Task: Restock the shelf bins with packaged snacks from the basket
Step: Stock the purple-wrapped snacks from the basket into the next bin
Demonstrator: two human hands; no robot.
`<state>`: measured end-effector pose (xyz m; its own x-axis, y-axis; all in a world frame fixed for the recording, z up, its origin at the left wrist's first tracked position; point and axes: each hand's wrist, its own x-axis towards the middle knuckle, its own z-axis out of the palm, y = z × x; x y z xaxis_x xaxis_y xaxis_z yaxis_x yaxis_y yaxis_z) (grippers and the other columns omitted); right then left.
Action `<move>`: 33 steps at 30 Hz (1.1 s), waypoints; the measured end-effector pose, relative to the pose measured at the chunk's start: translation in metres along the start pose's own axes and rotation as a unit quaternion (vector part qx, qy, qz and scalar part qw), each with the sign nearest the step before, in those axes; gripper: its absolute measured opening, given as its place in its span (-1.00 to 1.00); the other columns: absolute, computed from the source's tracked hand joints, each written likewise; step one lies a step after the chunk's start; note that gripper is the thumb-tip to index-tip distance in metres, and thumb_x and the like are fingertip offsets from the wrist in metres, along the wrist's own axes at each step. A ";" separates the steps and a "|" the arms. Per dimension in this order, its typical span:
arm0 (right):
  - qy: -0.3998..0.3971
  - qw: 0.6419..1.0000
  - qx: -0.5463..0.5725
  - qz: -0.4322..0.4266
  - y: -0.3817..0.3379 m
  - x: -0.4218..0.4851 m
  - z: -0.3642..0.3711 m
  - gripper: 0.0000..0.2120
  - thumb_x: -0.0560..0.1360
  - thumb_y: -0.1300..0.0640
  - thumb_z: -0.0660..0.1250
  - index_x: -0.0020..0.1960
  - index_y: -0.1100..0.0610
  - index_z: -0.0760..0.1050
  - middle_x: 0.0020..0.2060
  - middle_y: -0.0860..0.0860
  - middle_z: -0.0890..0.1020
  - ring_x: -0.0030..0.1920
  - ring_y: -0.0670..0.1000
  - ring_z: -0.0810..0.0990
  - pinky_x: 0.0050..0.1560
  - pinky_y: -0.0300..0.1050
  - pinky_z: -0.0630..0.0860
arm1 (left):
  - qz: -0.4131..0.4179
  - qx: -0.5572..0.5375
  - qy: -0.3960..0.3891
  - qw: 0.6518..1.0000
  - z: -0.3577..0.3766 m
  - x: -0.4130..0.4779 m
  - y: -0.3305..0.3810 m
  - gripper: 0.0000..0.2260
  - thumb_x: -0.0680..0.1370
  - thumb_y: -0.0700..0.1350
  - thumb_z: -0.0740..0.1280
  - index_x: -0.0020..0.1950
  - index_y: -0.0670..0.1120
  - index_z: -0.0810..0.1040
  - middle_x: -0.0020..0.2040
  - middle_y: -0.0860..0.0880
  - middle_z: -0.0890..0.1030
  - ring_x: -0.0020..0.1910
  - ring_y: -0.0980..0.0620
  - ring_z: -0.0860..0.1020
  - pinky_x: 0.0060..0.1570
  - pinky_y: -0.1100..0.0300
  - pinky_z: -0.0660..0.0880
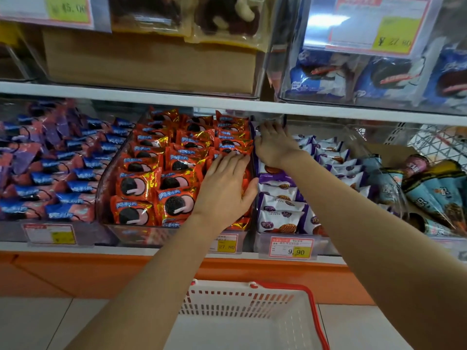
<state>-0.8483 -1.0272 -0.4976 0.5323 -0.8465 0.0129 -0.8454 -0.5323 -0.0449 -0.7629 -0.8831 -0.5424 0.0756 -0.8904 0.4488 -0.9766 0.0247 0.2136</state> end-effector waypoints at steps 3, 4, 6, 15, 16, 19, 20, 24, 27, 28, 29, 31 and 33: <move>-0.012 0.999 0.038 -0.018 0.004 0.016 0.003 -0.49 0.65 0.01 -0.12 0.54 0.19 0.01 0.54 0.13 0.04 0.53 0.13 -0.08 0.50 0.09 -0.16 | 0.004 0.017 -0.007 1.000 0.001 0.001 -0.001 -0.42 0.56 0.12 -0.05 0.37 -0.20 0.43 0.33 -0.17 0.49 0.38 -0.10 0.39 0.43 0.03 0.12; -0.002 0.997 0.066 -0.027 0.005 0.015 0.001 -0.50 0.65 0.02 -0.11 0.54 0.19 0.03 0.53 0.14 0.06 0.53 0.13 -0.07 0.51 0.09 -0.14 | 0.003 0.018 -0.010 1.000 0.001 0.001 -0.001 -0.41 0.55 0.14 -0.06 0.39 -0.19 0.41 0.34 -0.16 0.48 0.39 -0.09 0.37 0.43 0.04 0.09; 0.044 0.991 0.118 -0.037 0.013 -0.003 -0.001 -0.52 0.65 0.09 -0.09 0.53 0.25 0.06 0.52 0.20 0.07 0.53 0.16 -0.05 0.51 0.10 -0.10 | 0.004 0.012 -0.010 1.000 0.000 0.001 -0.002 -0.38 0.54 0.16 -0.08 0.41 -0.18 0.39 0.37 -0.15 0.45 0.42 -0.08 0.33 0.45 0.05 0.04; 0.078 0.990 0.082 -0.083 0.037 -0.184 0.031 -0.49 0.65 -0.09 -0.07 0.53 0.10 0.07 0.51 -0.06 0.07 0.52 -0.08 -0.04 0.46 -0.27 -0.19 | 0.046 0.043 -0.004 0.998 -0.011 -0.004 0.005 -0.48 0.58 0.09 -0.04 0.42 -0.12 0.37 0.42 -0.13 0.39 0.47 -0.08 0.24 0.49 -0.05 -0.03; 0.097 0.989 0.075 -0.081 0.036 -0.188 0.034 -0.51 0.64 -0.06 -0.01 0.47 0.15 0.26 0.45 0.00 0.30 0.48 0.00 0.21 0.49 -0.13 0.09 | 0.089 0.065 0.017 0.994 -0.014 -0.008 0.010 -0.56 0.59 0.01 0.02 0.36 -0.13 0.45 0.35 -0.13 0.48 0.43 -0.11 0.32 0.48 -0.07 0.04; 0.166 0.978 0.071 -0.108 0.040 -0.186 0.045 -0.63 0.55 0.05 0.12 0.17 0.19 0.57 0.08 0.06 0.62 0.15 0.09 0.57 0.17 0.04 0.54 | 0.223 0.079 0.007 0.971 -0.011 -0.021 0.026 -0.65 0.60 -0.07 0.09 0.21 -0.12 0.59 0.18 -0.07 0.62 0.32 -0.11 0.46 0.43 -0.05 0.12; 0.175 0.975 0.060 -0.119 0.042 -0.184 0.047 -0.66 0.53 0.07 0.15 0.13 0.20 0.60 0.05 0.07 0.65 0.12 0.10 0.60 0.16 0.03 0.55 | 0.246 0.087 -0.013 0.965 -0.010 -0.025 0.029 -0.65 0.60 -0.06 0.09 0.19 -0.12 0.61 0.15 -0.06 0.63 0.32 -0.11 0.46 0.42 -0.04 0.12; 0.200 0.969 -0.019 -0.146 0.043 -0.181 0.051 -0.67 0.51 0.12 0.17 0.06 0.23 0.64 0.04 0.14 0.67 0.11 0.12 0.63 0.23 0.07 0.45 | 0.223 0.113 -0.055 0.967 -0.008 -0.033 0.028 -0.63 0.58 -0.04 0.09 0.10 -0.14 0.64 0.08 -0.04 0.65 0.33 -0.12 0.45 0.44 -0.06 0.10; 0.186 0.968 -0.077 -0.150 0.037 -0.184 0.056 -0.60 0.54 0.10 0.11 0.14 0.33 0.58 0.14 0.25 0.60 0.20 0.17 0.57 0.27 0.13 0.37 | 0.204 0.124 -0.066 0.969 -0.009 -0.038 0.027 -0.61 0.59 -0.03 0.06 0.10 -0.14 0.64 0.05 -0.05 0.65 0.35 -0.11 0.43 0.45 -0.06 0.06; 0.158 0.973 -0.090 -0.144 0.033 -0.185 0.057 -0.56 0.55 0.08 0.08 0.19 0.35 0.53 0.19 0.28 0.56 0.23 0.19 0.54 0.28 0.15 0.35 | 0.200 0.130 -0.069 0.969 -0.009 -0.039 0.029 -0.60 0.59 -0.03 0.04 0.10 -0.14 0.64 0.05 -0.05 0.65 0.35 -0.10 0.43 0.45 -0.07 0.06; 0.129 0.977 -0.096 -0.137 0.029 -0.186 0.057 -0.53 0.55 0.06 0.05 0.23 0.37 0.50 0.22 0.29 0.53 0.26 0.19 0.52 0.30 0.14 0.34 | 0.195 0.136 -0.070 0.969 -0.009 -0.040 0.030 -0.60 0.59 -0.03 0.03 0.10 -0.14 0.64 0.04 -0.05 0.65 0.35 -0.10 0.42 0.45 -0.07 0.07; 0.099 0.984 -0.063 -0.133 0.028 -0.187 0.051 -0.47 0.56 0.02 -0.01 0.32 0.35 0.42 0.30 0.27 0.46 0.33 0.16 0.45 0.35 0.11 0.25 | 0.187 0.139 -0.073 0.970 -0.009 -0.041 0.033 -0.59 0.59 -0.04 0.03 0.09 -0.14 0.64 0.03 -0.05 0.65 0.35 -0.10 0.42 0.45 -0.07 0.06; 0.079 0.989 0.007 -0.124 0.036 -0.185 0.036 -0.41 0.59 -0.06 -0.18 0.49 0.25 0.13 0.48 0.15 0.17 0.50 0.06 0.14 0.46 0.02 -0.05 | 0.183 0.136 -0.066 0.971 -0.011 -0.041 0.034 -0.59 0.58 -0.03 0.04 0.09 -0.14 0.64 0.04 -0.05 0.65 0.36 -0.10 0.42 0.45 -0.07 0.05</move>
<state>-0.9754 -0.8892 -0.5376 0.7080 -0.6827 0.1807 -0.6890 -0.7239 -0.0355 -0.7971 -0.8411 -0.5438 -0.2966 -0.8955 0.3318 -0.9513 0.2467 -0.1847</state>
